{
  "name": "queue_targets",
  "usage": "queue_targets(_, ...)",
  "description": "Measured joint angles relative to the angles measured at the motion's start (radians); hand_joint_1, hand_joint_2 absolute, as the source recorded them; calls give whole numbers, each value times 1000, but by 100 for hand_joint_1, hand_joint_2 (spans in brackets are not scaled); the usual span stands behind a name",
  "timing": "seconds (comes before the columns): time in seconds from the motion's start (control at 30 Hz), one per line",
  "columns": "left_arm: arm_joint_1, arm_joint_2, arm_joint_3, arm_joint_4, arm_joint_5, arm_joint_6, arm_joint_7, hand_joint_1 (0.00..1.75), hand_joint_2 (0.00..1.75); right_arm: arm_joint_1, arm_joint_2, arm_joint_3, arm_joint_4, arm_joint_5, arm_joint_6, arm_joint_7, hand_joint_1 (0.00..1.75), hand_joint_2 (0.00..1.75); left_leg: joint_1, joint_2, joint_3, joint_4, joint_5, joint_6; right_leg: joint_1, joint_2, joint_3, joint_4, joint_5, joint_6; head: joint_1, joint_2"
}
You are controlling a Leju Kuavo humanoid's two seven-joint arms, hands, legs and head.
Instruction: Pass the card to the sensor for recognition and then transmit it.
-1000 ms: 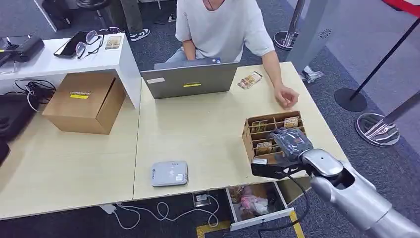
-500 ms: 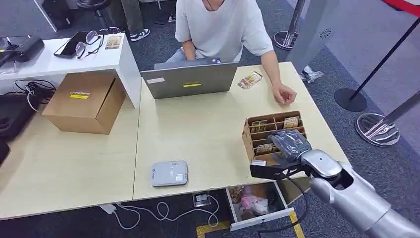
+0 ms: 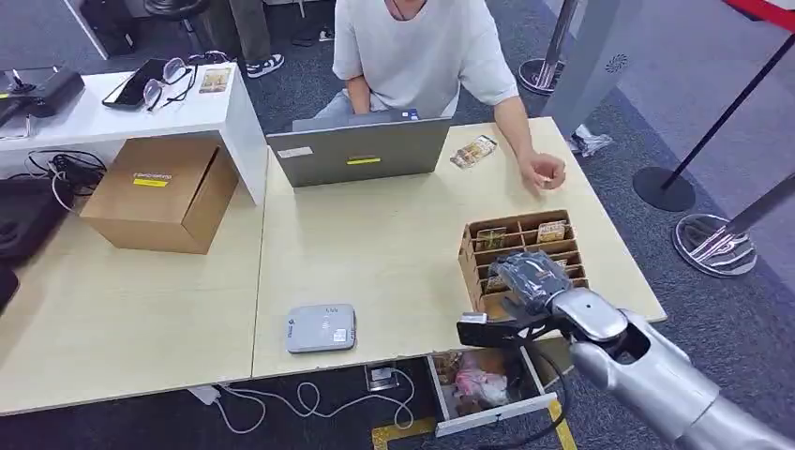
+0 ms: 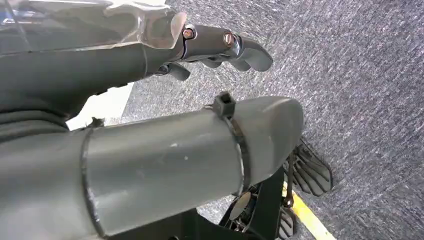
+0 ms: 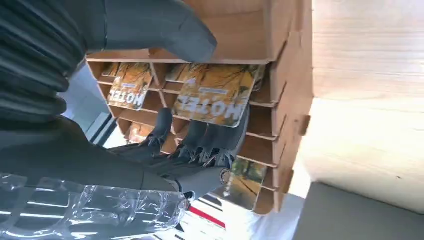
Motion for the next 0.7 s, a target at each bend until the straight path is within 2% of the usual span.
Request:
queue_targets(0.1,0,-1,0,0,0,0,0,0,0,0,3,2,0,1,0,0,99,175,0,0,0,0,0,0,0,0,0,0,0,0,0,0)
queue_targets(0.17,0,-1,0,0,1,0,0,0,0,-1,6,2,0,4,1,0,143,175,0,0,0,0,0,0,0,0,0,0,0,0,0,0)
queue_targets(0.33,-1,-1,0,0,2,0,3,0,0,-10,17,6,2,11,4,-5,169,175,0,0,0,0,0,0,0,0,0,0,0,0,0,0)
queue_targets(0.4,-2,-1,0,0,2,0,3,0,0,-13,23,7,5,13,4,-6,175,175,0,0,0,0,0,0,0,0,0,0,0,0,0,0)
queue_targets(0.7,-2,-1,0,0,2,0,4,0,0,-23,32,14,14,18,5,-9,175,175,0,0,0,0,0,0,0,0,0,0,0,0,0,0)
